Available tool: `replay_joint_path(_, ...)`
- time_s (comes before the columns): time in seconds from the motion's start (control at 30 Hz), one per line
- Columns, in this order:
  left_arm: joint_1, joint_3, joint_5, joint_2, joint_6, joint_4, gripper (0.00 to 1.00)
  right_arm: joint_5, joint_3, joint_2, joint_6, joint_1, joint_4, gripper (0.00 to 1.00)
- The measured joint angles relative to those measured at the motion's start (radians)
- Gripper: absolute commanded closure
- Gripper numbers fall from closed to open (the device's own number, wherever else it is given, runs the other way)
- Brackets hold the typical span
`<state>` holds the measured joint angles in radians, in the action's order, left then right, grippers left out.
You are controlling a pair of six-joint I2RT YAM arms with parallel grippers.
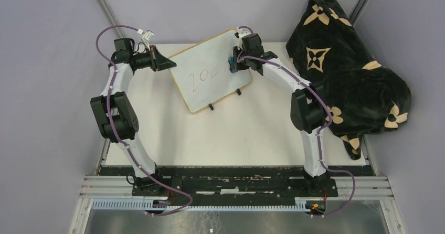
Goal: Erase the whiteboard
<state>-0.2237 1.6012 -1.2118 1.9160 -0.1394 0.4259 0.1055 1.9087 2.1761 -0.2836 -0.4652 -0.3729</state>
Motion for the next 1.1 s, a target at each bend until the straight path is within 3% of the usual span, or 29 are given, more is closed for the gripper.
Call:
replay_joint_path(0.3,-0.005,0.0,-0.002,0.0,-0.001,0.01,0.97,-0.052,0.002,0.0,0.021,-0.12,-0.011,0.99)
replay_joint_path(0.6,-0.004,0.0,-0.003,0.0,-0.002,0.01,0.97,-0.006,0.041,0.032,0.035,-0.269,-0.011,1.0)
replay_joint_path(1.1,-0.002,0.0,0.004,0.0,-0.002,0.006,0.97,0.018,-0.02,0.009,0.029,-0.092,-0.019,0.99)
